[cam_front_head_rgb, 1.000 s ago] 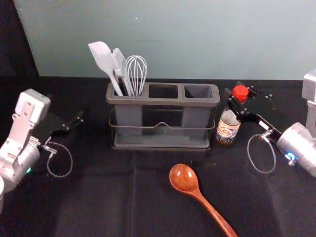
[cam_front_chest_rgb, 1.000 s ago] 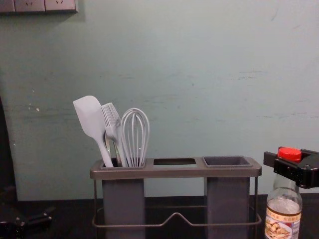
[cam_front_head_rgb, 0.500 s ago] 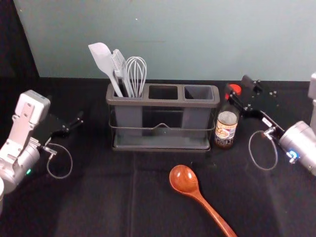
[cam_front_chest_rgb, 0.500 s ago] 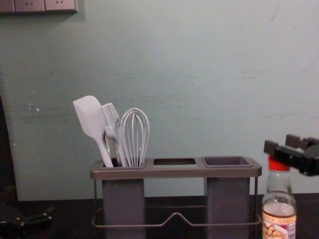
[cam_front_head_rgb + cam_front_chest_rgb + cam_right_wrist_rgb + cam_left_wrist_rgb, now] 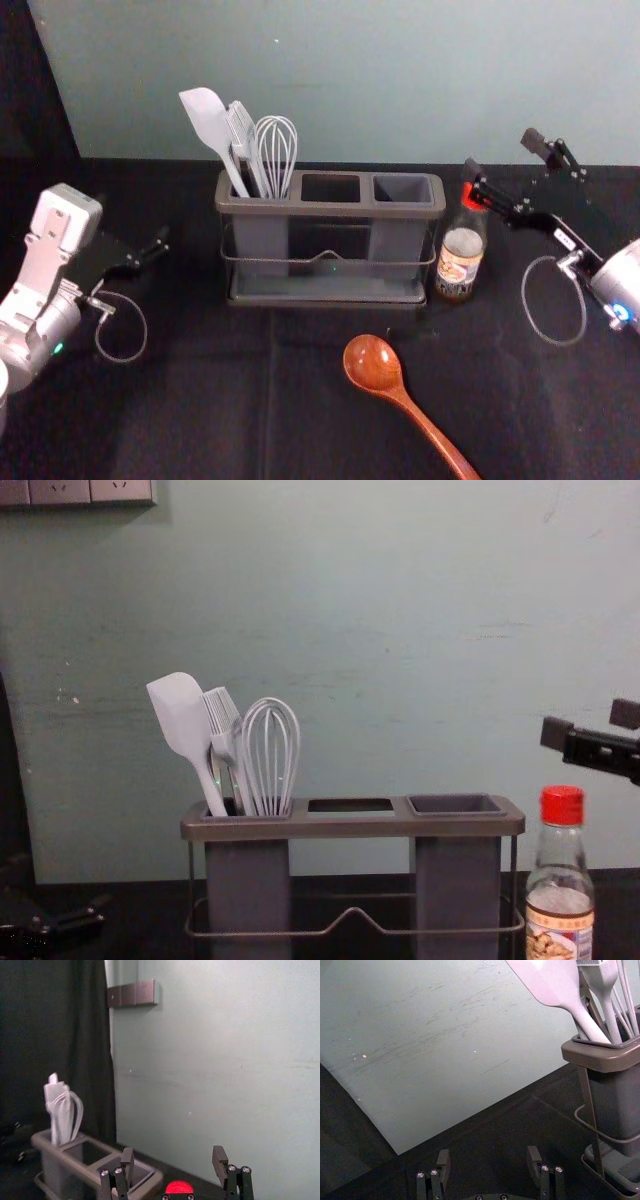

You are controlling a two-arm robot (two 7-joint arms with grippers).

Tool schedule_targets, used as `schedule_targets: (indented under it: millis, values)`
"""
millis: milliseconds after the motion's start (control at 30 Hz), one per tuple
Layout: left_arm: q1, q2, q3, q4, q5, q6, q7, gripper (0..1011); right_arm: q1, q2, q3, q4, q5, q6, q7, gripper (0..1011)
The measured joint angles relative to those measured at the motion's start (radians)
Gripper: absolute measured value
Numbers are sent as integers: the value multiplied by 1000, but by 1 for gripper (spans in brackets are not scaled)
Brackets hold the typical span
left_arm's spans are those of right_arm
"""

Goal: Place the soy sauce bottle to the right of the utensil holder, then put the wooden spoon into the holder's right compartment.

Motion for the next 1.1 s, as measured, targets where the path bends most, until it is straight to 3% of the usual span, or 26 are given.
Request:
schedule_targets:
  millis: [267,467,633,800,1100]
  values:
    - [0,0,0,0,0,0,0,1005,-132,69,2,-158,-21,64,-6,1004]
    - [0,0,0,0,0,0,0,1005,-196,102,-23,-209,-39,72,16,1004]
    - [0,0,0,0,0,0,0,1005,-207,111,-64,-203,-67,94,22,1004]
    - [0,0,0,0,0,0,0,1005,-201,112,-115,-183,-96,155,22,1004]
    - [0,0,0,0,0,0,0,1005,-190,93,-176,-145,-114,182,29,1004]
